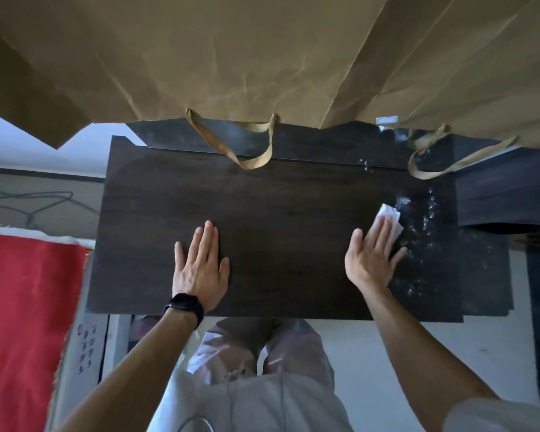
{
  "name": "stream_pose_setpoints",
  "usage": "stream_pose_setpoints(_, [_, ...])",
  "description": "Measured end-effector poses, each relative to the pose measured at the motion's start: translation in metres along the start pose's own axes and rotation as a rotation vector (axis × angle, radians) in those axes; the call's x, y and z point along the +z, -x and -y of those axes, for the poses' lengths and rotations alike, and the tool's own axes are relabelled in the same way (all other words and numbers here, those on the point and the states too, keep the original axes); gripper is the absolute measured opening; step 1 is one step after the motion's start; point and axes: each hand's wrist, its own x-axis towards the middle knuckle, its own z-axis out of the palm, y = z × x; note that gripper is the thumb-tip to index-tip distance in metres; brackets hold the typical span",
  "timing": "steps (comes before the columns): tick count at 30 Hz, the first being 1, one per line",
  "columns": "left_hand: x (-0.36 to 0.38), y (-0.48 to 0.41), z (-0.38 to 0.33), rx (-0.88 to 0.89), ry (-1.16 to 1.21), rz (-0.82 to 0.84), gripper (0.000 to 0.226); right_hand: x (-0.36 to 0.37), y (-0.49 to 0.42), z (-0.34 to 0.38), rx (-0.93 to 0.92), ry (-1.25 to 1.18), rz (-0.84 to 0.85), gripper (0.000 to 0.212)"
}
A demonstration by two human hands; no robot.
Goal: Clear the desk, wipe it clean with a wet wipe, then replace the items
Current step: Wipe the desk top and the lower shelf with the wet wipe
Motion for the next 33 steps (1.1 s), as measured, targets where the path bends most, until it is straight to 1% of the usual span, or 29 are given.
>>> stream_pose_setpoints(1, [-0.001,0.0,-0.003,0.023,0.0,0.0,0.066,-0.001,0.005,-0.004,0.039,-0.009,-0.007,0.071])
stream_pose_setpoints(2, [-0.003,-0.001,-0.007,0.05,-0.002,0.002,0.065,0.003,0.015,0.002,0.015,0.006,-0.018,0.072])
stream_pose_setpoints(3, [-0.004,-0.002,-0.012,0.076,-0.002,0.008,0.064,0.009,0.029,0.015,-0.057,0.029,-0.022,0.072])
stream_pose_setpoints(4, [-0.004,-0.004,-0.016,0.093,0.0,0.02,0.064,0.017,0.044,0.033,-0.165,0.048,-0.008,0.071])
stream_pose_setpoints(7, [-0.004,-0.006,-0.026,0.137,-0.003,0.026,0.062,0.038,0.087,0.072,-0.597,0.123,0.09,0.068])
stream_pose_setpoints(8, [-0.004,-0.006,-0.029,0.159,-0.015,0.025,0.063,0.037,0.09,0.071,-0.698,0.157,0.099,0.067])
stream_pose_setpoints(9, [-0.003,-0.007,-0.031,0.177,-0.027,0.031,0.063,0.035,0.084,0.059,-0.735,0.174,0.088,0.066])
stream_pose_setpoints(10, [-0.003,-0.009,-0.034,0.19,-0.033,0.041,0.063,0.031,0.073,0.04,-0.692,0.18,0.062,0.065])
stream_pose_setpoints(11, [-0.003,-0.011,-0.036,0.203,-0.037,0.051,0.062,0.027,0.063,0.018,-0.573,0.172,0.039,0.065])
stream_pose_setpoints(13, [-0.003,-0.015,-0.044,0.228,-0.038,0.065,0.061,0.017,0.04,-0.031,-0.227,0.109,-0.007,0.066])
stream_pose_setpoints(14, [-0.002,-0.017,-0.049,0.239,-0.037,0.072,0.061,0.011,0.033,-0.048,-0.09,0.078,-0.015,0.067])
stream_pose_setpoints(15, [-0.001,-0.018,-0.054,0.247,-0.037,0.076,0.061,0.007,0.03,-0.056,-0.016,0.066,-0.011,0.069])
stream_pose_setpoints(16, [0.001,-0.019,-0.059,0.253,-0.039,0.076,0.062,0.007,0.031,-0.052,-0.01,0.065,-0.011,0.071])
stream_pose_setpoints(17, [0.003,-0.019,-0.065,0.257,-0.04,0.073,0.062,0.01,0.036,-0.041,-0.061,0.072,-0.008,0.072])
stream_pose_setpoints(18, [0.004,-0.019,-0.072,0.259,-0.037,0.072,0.062,0.013,0.044,-0.026,-0.158,0.084,0.0,0.072])
stream_pose_setpoints(21, [0.007,-0.017,-0.089,0.277,-0.024,0.09,0.062,0.023,0.057,0.015,-0.537,0.152,0.054,0.068])
stream_pose_setpoints(22, [0.007,-0.017,-0.094,0.28,-0.027,0.099,0.062,0.022,0.048,0.021,-0.61,0.161,0.066,0.066])
stream_pose_setpoints(24, [0.008,-0.018,-0.099,0.255,-0.02,0.108,0.061,0.013,0.015,0.03,-0.674,0.157,0.087,0.064])
stream_pose_setpoints(28, [0.008,-0.017,-0.108,0.187,0.005,0.094,0.059,-0.005,-0.049,0.048,-0.715,0.162,0.07,0.064])
stream_pose_setpoints(30, [0.007,-0.017,-0.112,0.162,0.005,0.098,0.059,-0.013,-0.072,0.049,-0.645,0.122,0.035,0.064])
stream_pose_setpoints(33, [0.006,-0.016,-0.116,0.134,-0.012,0.093,0.058,-0.021,-0.098,0.023,-0.452,0.054,-0.013,0.063])
